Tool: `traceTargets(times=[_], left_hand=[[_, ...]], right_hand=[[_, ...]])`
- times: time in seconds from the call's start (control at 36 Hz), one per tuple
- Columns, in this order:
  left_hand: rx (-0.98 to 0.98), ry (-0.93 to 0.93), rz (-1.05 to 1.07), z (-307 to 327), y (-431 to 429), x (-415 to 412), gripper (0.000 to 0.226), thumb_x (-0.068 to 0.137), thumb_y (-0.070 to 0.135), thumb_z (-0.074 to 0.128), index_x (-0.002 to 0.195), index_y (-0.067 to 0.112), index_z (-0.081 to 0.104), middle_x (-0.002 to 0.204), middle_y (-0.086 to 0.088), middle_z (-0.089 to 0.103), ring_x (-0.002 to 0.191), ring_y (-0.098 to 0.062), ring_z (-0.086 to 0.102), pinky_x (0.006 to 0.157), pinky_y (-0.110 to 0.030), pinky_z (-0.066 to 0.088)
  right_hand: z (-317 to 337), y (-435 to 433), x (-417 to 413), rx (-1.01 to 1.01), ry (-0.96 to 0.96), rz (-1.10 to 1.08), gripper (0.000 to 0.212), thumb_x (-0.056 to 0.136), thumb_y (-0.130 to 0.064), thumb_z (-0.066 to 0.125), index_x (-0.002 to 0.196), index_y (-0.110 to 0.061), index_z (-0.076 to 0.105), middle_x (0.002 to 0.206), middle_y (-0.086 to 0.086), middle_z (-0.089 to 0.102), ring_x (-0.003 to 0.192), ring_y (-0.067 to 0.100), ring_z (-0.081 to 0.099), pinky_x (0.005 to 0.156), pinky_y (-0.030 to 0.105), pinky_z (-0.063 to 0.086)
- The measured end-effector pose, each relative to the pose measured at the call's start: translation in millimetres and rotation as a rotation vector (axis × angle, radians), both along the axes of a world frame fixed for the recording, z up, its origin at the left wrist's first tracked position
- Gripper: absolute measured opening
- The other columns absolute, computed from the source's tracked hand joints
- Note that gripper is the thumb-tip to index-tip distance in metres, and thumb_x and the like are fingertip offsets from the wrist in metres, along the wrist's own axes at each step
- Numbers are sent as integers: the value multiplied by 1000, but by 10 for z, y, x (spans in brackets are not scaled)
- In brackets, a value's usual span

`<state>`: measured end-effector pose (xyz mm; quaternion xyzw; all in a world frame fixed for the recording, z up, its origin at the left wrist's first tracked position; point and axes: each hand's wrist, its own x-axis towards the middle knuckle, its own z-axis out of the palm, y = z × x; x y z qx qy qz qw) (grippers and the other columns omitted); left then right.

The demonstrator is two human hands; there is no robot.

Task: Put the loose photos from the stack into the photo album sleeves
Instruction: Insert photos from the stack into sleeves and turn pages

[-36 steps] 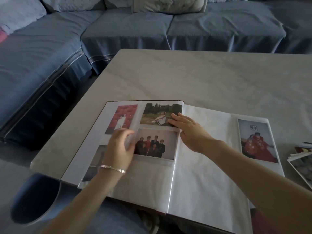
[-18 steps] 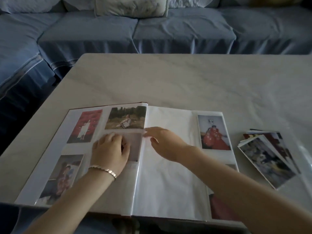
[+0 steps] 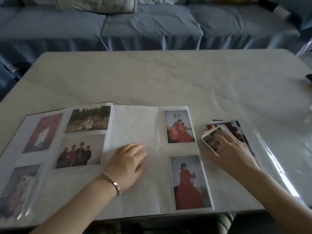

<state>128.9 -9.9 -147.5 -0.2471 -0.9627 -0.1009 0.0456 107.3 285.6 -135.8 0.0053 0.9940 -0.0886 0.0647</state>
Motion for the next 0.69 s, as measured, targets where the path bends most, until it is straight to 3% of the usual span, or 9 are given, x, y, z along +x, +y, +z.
traceTargets(times=[0.08, 0.28, 0.36, 0.44, 0.5, 0.56, 0.61, 0.64, 0.69], left_hand=[[15, 9, -4, 14, -17, -12, 43, 43, 12, 92, 84, 11, 76, 100, -9, 72, 88, -25, 70, 67, -44, 57], [50, 19, -1, 3, -13, -19, 42, 44, 6, 92, 82, 11, 75, 99, -9, 72, 87, -24, 70, 64, -43, 57], [79, -8, 15, -8, -2, -20, 39, 47, 3, 90, 82, 10, 75, 99, -9, 71, 88, -25, 70, 68, -45, 57], [147, -56, 54, -13, 7, -27, 31, 55, -2, 86, 83, 7, 75, 100, -11, 71, 90, -29, 69, 77, -48, 55], [201, -96, 97, 5, 32, -39, 24, 63, -4, 81, 85, 3, 74, 99, -14, 70, 94, -31, 67, 85, -40, 53], [284, -128, 114, 41, 89, -41, 18, 69, -7, 76, 86, 0, 73, 94, -13, 71, 93, -28, 66, 88, -27, 45], [477, -244, 215, 130, 164, -27, 11, 80, 4, 70, 91, 6, 72, 94, -2, 70, 94, -16, 64, 85, -9, 38], [590, -371, 287, 192, 203, -18, 9, 85, 15, 67, 93, 14, 71, 94, 8, 69, 94, -8, 63, 83, -6, 38], [803, -637, 384, 283, 276, -20, 18, 83, 43, 65, 87, 26, 69, 87, 15, 71, 88, 2, 65, 80, -13, 45]], right_hand=[[-37, 90, 23, 94, -102, -1, 46, 89, -43, 53, 124, -13, 52, 135, 2, 49, 121, 21, 48, 96, 33, 40], [42, 172, 42, 21, -133, 6, 35, 92, -42, 53, 117, -18, 59, 117, -2, 61, 101, 22, 59, 76, 31, 45], [58, 186, 55, 45, -55, 33, 24, 98, -30, 42, 98, -18, 64, 97, 0, 67, 84, 24, 61, 68, 32, 46], [57, 166, 65, 204, 22, 65, 18, 95, -16, 43, 97, -20, 61, 84, -2, 66, 76, 24, 61, 60, 30, 43], [67, 145, 59, 178, 118, 51, 17, 89, -8, 53, 101, -16, 62, 78, 3, 67, 74, 29, 60, 56, 30, 38], [109, 105, 78, 17, 257, 45, 23, 77, 4, 65, 97, -8, 68, 70, 11, 68, 64, 34, 62, 53, 31, 47], [182, -15, 115, -134, 495, 138, 24, 67, 10, 73, 88, -2, 72, 75, 15, 71, 66, 35, 68, 55, 40, 57], [226, -105, 138, -162, 593, 216, 25, 66, 9, 73, 89, -1, 74, 83, 14, 73, 73, 32, 70, 64, 41, 57], [291, -303, 186, -228, 667, 364, 30, 65, 8, 73, 94, 0, 73, 96, 13, 71, 87, 26, 70, 79, 35, 52]])
